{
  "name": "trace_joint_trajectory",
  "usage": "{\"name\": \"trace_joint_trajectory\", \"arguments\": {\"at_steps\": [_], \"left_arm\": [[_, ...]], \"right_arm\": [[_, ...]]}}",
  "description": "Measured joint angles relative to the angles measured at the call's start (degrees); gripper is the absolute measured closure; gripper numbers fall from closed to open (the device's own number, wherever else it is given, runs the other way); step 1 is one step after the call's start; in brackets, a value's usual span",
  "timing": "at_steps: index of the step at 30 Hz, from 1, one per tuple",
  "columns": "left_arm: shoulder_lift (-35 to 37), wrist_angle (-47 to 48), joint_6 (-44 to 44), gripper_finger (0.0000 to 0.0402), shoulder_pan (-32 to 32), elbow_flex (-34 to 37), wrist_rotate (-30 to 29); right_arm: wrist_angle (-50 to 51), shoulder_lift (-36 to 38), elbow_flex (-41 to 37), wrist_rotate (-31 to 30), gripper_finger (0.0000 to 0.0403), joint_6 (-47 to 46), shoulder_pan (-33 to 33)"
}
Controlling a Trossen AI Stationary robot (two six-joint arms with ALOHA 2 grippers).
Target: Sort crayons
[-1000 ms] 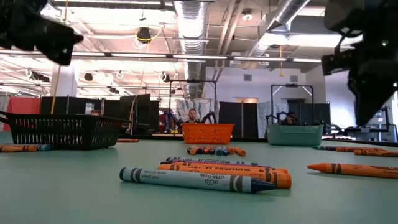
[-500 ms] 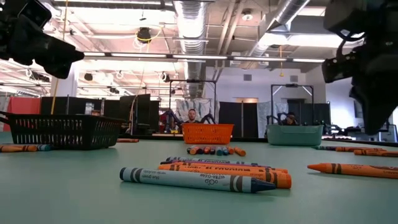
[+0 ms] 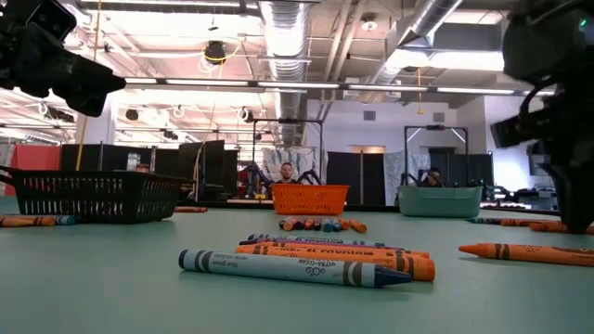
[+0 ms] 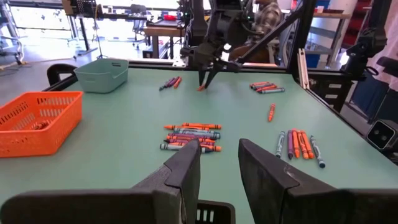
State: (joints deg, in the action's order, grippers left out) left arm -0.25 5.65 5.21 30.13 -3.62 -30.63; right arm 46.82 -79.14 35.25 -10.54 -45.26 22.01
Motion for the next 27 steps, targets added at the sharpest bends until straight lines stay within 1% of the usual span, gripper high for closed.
{"name": "trace_joint_trajectory", "arguments": {"at_steps": [6, 10, 13, 17, 18, 22, 24, 27], "left_arm": [[0.0, 0.0, 0.0, 0.0304, 0.0, 0.0, 0.0], [0.0, 0.0, 0.0, 0.0304, 0.0, 0.0, 0.0], [0.0, 0.0, -0.1, 0.0304, 0.0, 0.0, 0.0], [0.0, 0.0, 0.0, 0.0304, 0.0, 0.0, 0.0], [0.0, 0.0, 0.0, 0.0304, 0.0, 0.0, 0.0], [0.0, 0.0, -0.1, 0.0304, 0.0, 0.0, 0.0], [0.0, 0.0, 0.0, 0.0304, 0.0, 0.0, 0.0], [0.0, 0.1, -0.1, 0.0304, 0.0, 0.0, 0.0]], "right_arm": [[-1.5, -3.3, 0.2, -0.1, 0.0312, 3.8, -0.1], [-2.5, -3.5, 0.1, -0.4, 0.0317, 5.2, -0.8], [-3.0, -3.0, 0.1, -0.8, 0.0339, 5.2, -1.2], [-3.2, -3.1, 0.1, -2.0, 0.0387, 5.3, -1.3], [-3.4, -3.1, 0.1, -2.2, 0.0393, 5.3, -1.3], [-3.7, -3.1, 0.8, -2.9, 0.0394, 6.3, -1.4], [-3.9, -3.5, 2.4, -4.4, 0.0397, 8.6, -1.5], [-6.5, -3.5, 7.0, -11.3, 0.0400, 14.3, -2.8]]}}
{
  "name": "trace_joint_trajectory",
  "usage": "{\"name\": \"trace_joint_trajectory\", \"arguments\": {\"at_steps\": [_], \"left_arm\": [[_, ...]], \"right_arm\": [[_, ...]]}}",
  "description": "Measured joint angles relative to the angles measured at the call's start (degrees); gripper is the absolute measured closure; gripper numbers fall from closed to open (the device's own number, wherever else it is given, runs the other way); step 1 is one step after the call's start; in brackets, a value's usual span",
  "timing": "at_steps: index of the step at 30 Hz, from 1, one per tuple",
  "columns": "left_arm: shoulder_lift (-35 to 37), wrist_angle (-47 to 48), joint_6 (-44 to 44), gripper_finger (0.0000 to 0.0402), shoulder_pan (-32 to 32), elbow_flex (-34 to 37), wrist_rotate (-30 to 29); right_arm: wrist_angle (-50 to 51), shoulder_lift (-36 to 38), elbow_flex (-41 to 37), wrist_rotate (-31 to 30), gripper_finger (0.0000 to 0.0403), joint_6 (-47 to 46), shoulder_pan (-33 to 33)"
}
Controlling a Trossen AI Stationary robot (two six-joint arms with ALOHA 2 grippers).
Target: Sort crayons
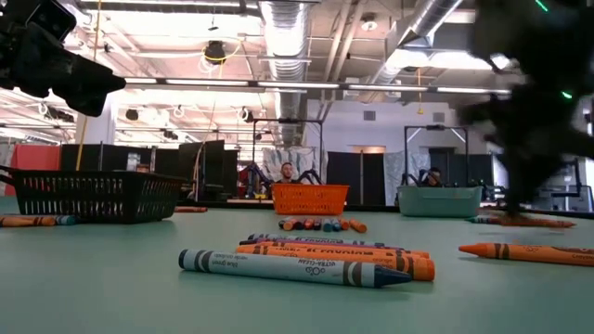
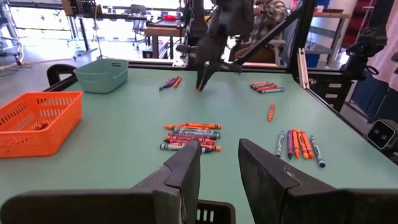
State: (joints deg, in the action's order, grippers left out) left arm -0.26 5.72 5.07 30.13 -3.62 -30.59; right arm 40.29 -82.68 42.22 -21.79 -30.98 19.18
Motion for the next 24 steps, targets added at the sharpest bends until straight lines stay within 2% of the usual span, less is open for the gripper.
{"name": "trace_joint_trajectory", "arguments": {"at_steps": [2, 4, 10, 14, 19, 24], "left_arm": [[0.0, 0.0, 0.2, 0.0304, 0.0, 0.0, 0.0], [0.0, 0.0, 0.1, 0.0304, 0.0, 0.0, 0.0], [0.0, 0.0, 0.1, 0.0304, 0.0, 0.0, 0.0], [0.0, 0.0, 0.2, 0.0304, 0.0, 0.0, 0.0], [-0.1, 0.0, 0.0, 0.0304, 0.0, 0.0, 0.1], [-0.1, 0.0, 0.0, 0.0304, 0.0, 0.0, 0.1]], "right_arm": [[-2.3, 0.2, 2.8, -4.6, 0.0400, 6.1, -2.0], [-6.7, 0.0, 4.7, -6.0, 0.0400, 14.1, -5.0], [-23.8, -1.3, 8.3, -2.7, 0.0401, 45.7, -17.7], [-36.2, -3.9, 9.7, -1.6, 0.0401, 62.1, -27.9], [-43.4, -11.5, 14.6, 7.9, 0.0401, 70.1, -38.4], [-43.3, -21.4, 23.3, 12.9, 0.0401, 70.5, -42.9]]}}
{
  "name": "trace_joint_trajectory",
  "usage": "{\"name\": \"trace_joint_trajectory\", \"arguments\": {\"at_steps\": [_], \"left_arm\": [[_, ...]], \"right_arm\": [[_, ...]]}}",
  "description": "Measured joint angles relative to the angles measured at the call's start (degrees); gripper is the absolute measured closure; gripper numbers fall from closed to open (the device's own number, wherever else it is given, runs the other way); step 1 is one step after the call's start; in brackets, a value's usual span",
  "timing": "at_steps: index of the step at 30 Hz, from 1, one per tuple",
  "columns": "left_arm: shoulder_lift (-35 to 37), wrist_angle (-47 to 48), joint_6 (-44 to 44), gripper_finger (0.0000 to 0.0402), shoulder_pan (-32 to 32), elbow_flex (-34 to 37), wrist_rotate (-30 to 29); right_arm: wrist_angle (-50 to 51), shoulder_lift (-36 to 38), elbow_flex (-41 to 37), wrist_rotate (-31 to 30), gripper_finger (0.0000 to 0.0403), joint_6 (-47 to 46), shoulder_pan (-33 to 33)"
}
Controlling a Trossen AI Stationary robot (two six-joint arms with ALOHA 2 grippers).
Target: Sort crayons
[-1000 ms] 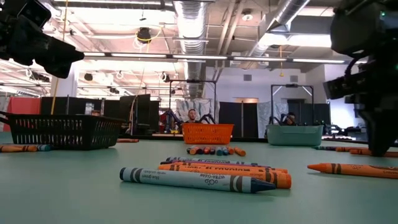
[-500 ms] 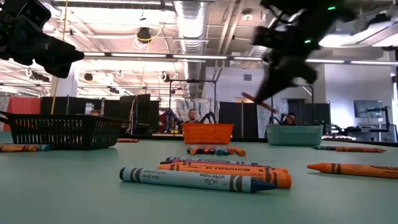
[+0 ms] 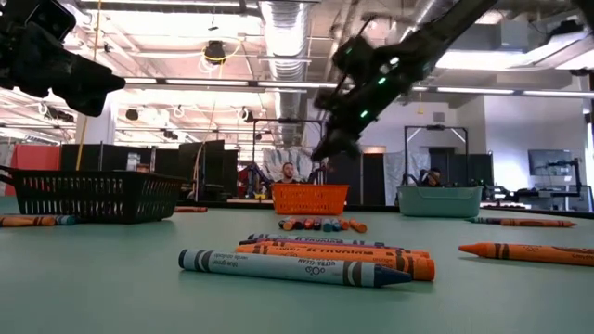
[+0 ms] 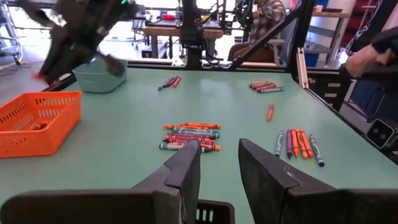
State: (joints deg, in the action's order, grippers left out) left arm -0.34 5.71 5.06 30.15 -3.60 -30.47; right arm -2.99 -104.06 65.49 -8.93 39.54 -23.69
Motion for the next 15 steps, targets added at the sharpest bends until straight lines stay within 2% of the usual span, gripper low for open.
{"name": "trace_joint_trajectory", "arguments": {"at_steps": [7, 9, 15], "left_arm": [[0.0, 0.0, 0.1, 0.0304, 0.0, 0.0, 0.0], [0.0, 0.0, 0.2, 0.0304, 0.0, 0.0, 0.1], [0.0, 0.0, 0.2, 0.0304, 0.0, 0.0, 0.1]], "right_arm": [[6.1, -8.5, 10.4, 0.1, 0.0401, -0.2, -1.0], [8.8, -9.8, 12.1, -0.3, 0.0401, -3.1, -1.0], [10.6, -10.6, 14.1, -1.5, 0.0367, -5.0, -1.0]]}}
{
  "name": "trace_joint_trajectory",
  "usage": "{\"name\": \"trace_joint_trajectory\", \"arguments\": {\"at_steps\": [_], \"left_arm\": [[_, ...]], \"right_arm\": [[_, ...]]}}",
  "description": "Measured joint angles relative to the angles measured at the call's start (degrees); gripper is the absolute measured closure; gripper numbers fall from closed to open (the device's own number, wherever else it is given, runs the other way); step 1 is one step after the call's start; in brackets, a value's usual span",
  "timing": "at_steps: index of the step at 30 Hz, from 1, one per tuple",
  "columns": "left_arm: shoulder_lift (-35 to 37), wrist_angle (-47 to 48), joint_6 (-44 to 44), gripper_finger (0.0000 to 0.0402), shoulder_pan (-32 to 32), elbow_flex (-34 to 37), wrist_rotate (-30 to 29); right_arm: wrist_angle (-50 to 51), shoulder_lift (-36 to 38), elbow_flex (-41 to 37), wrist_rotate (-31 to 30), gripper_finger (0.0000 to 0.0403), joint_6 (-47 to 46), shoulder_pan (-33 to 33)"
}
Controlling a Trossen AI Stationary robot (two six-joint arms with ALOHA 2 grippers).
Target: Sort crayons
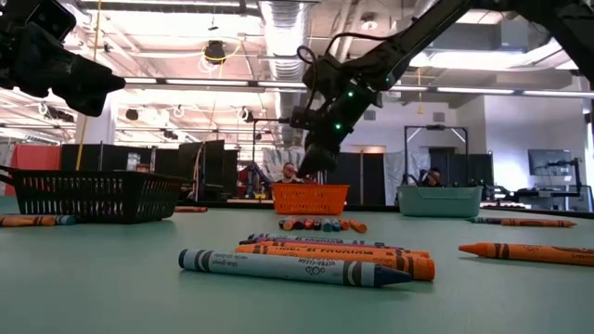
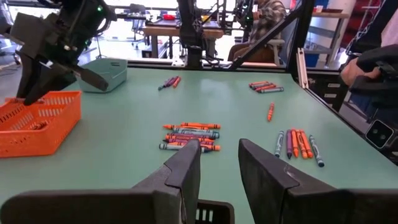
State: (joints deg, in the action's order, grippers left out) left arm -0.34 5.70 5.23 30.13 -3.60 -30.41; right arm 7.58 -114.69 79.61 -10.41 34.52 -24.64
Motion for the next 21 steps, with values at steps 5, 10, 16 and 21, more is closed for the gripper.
{"name": "trace_joint_trajectory", "arguments": {"at_steps": [5, 10, 16, 21], "left_arm": [[0.0, 0.0, 0.0, 0.0304, 0.0, 0.0, 0.0], [0.0, 0.0, -0.1, 0.0304, 0.0, 0.0, 0.0], [0.0, 0.0, -0.1, 0.0304, 0.0, 0.0, 0.0], [0.0, 0.0, -0.1, 0.0304, 0.0, 0.0, 0.0]], "right_arm": [[1.0, 0.4, 0.0, 0.0, 0.0336, 0.0, -0.3], [2.2, 0.4, -0.1, -0.1, 0.0321, 0.0, -0.3], [6.6, 4.0, -0.1, -5.1, 0.0319, -0.7, 2.6], [14.4, 11.5, -0.1, -4.7, 0.0319, -10.8, 7.6]]}}
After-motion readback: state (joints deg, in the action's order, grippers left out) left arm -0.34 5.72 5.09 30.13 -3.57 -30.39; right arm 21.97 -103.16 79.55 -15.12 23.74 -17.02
